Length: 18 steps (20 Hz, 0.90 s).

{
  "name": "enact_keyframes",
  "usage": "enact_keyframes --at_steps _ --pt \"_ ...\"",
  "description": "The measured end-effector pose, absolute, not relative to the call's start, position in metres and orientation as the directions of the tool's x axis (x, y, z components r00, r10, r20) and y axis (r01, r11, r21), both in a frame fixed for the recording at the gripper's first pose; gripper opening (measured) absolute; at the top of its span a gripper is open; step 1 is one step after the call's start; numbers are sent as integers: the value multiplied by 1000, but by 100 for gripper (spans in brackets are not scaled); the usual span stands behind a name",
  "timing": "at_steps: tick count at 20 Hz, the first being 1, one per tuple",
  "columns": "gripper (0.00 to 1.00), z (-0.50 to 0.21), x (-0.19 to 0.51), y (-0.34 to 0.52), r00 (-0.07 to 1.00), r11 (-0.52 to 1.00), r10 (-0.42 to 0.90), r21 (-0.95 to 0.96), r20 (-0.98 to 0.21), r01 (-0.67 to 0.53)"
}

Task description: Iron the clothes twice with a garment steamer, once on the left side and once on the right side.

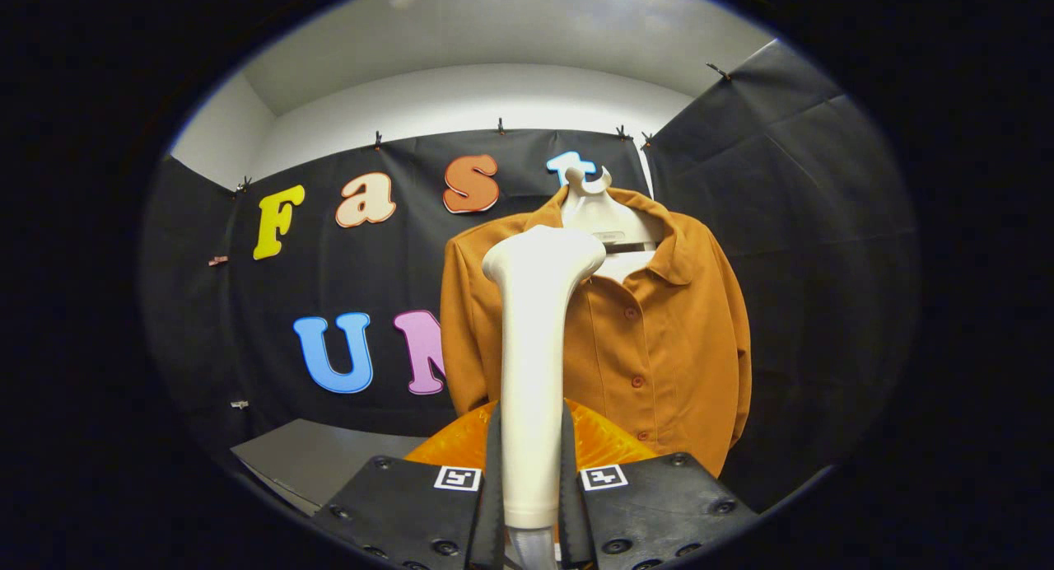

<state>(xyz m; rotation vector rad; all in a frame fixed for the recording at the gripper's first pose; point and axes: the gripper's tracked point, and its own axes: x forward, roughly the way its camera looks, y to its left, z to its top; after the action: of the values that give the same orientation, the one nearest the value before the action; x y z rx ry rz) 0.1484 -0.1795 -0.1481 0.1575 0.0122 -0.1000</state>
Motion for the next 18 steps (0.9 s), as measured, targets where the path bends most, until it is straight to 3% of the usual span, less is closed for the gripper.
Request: enact_keyframes --at_steps 18 --pt "30 -332 123 -187 920 971 -86 173 -382 163"
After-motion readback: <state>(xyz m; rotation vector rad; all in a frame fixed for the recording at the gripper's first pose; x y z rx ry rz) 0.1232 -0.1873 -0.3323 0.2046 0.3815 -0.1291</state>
